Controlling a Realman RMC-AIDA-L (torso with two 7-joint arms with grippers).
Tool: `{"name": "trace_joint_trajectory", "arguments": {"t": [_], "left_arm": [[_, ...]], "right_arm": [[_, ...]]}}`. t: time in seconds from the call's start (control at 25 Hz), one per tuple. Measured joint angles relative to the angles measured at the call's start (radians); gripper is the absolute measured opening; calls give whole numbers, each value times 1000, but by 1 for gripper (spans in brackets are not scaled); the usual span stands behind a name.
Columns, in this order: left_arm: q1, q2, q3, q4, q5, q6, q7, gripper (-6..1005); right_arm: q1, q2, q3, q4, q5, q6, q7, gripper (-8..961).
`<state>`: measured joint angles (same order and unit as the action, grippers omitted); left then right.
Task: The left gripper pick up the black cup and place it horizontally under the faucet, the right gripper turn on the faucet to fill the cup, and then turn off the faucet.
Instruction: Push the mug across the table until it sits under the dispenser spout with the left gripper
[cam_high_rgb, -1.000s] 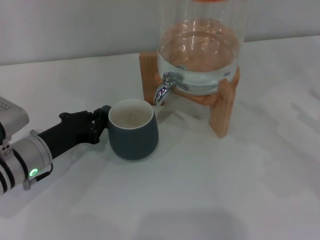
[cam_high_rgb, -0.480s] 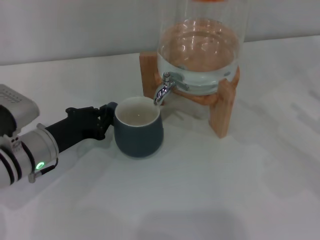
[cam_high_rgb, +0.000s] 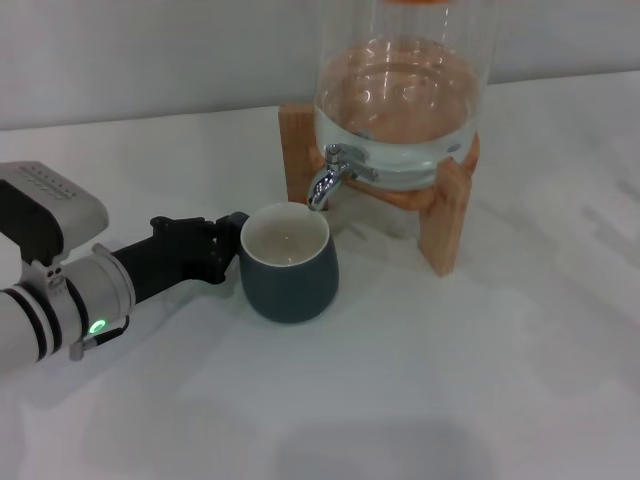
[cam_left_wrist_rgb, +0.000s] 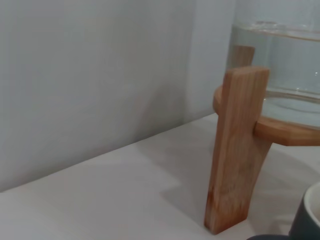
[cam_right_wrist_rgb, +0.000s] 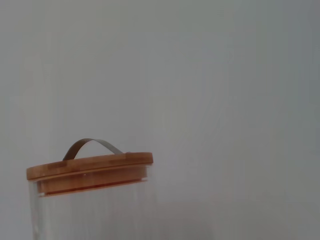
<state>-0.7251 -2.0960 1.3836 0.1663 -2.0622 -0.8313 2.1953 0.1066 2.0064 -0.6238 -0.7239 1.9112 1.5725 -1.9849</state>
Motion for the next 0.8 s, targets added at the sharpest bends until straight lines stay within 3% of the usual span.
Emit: {"name": "trace_joint_trajectory", "arguments": {"t": [0.8], "left_arm": [[-22, -4, 25, 24, -6, 0, 0, 107]], "right_arm": [[2, 0, -5, 0, 0, 0, 0, 740]]}}
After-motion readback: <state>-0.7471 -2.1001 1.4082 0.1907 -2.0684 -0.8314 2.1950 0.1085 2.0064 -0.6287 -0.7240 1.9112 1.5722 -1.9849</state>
